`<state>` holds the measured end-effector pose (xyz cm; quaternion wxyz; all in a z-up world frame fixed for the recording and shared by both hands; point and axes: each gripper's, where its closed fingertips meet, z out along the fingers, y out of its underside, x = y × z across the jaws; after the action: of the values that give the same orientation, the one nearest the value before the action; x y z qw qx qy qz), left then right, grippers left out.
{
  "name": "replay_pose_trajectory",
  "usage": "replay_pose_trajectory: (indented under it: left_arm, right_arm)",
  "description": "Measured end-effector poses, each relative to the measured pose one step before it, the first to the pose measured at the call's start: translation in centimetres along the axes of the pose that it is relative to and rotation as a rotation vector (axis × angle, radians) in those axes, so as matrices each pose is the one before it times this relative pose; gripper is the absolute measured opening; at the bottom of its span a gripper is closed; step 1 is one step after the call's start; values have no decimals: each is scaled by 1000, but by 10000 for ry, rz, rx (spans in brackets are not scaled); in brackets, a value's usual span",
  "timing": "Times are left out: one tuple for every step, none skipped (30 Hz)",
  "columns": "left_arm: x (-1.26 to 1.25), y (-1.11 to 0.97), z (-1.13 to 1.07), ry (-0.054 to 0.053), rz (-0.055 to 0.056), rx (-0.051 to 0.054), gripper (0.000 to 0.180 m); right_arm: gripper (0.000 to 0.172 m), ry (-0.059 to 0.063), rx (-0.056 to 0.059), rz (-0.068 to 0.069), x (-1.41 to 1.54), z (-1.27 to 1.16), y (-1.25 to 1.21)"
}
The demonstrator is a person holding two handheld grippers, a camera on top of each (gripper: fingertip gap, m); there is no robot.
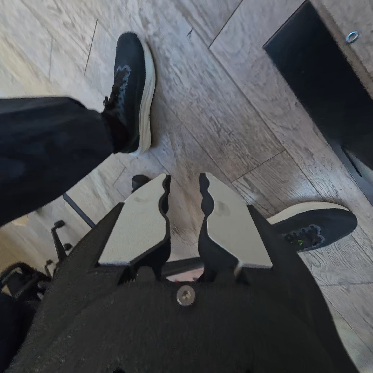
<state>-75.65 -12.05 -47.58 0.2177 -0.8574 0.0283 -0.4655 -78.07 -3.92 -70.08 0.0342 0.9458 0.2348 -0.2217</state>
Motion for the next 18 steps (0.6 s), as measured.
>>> replay_pose_trajectory:
  left_arm:
    - [32,140,-218,-8,-72,0,38]
    - [2,107,-272,-8,-111,24,38]
    - [-41,30,-338,-2,-175,57,38]
    - [-77,-64,-388,-5,-240,91,38]
    - [-119,-143,-443,-34,-287,98,38]
    - [-145,-252,-494,-34,-276,126,38]
    - [-201,-463,-529,-31,-210,234,39]
    - [-396,-576,-523,-102,-190,278,39]
    - [-531,-633,-453,-117,-208,261,39]
    - [-520,-710,-377,-53,-236,259,39]
    - [-429,-765,-287,15,-252,259,39]
    - [-277,-754,-208,69,-233,217,39]
    - [-98,-726,-150,108,-192,173,39]
    - [171,-722,-109,156,-139,163,39]
    - [354,-641,-54,176,-24,113,39]
    - [316,-474,-26,98,122,11,39]
    - [170,-378,-25,-2,187,-40,40]
    - [163,-410,-53,-6,144,13,41]
  right_arm:
    - [29,71,357,447,1537,635,-1278]
    - [29,89,277,384,1565,776,-1210]
    - [29,83,224,309,1524,874,-1139]
    - [29,101,167,249,1480,909,-1032]
    - [29,107,92,189,1376,924,-883]
    - [29,128,15,123,1276,929,-712]
    - [28,154,-59,67,1146,929,-537]
    - [28,191,-117,29,1014,905,-402]
    - [28,198,-153,-4,828,831,-308]
    - [28,205,-166,0,624,756,-273]
    - [28,177,-140,5,393,652,-256]
    - [28,104,-102,-6,87,502,-224]
    - [28,45,-73,-11,-166,344,-165]
    - [28,54,-62,-43,-304,172,-57]
    - [28,112,-81,-89,-338,0,63]
    - [28,120,-68,-111,-393,-201,143]
    - [28,114,-47,-108,-445,-355,199]
    - [28,121,-56,-78,-460,-510,304]
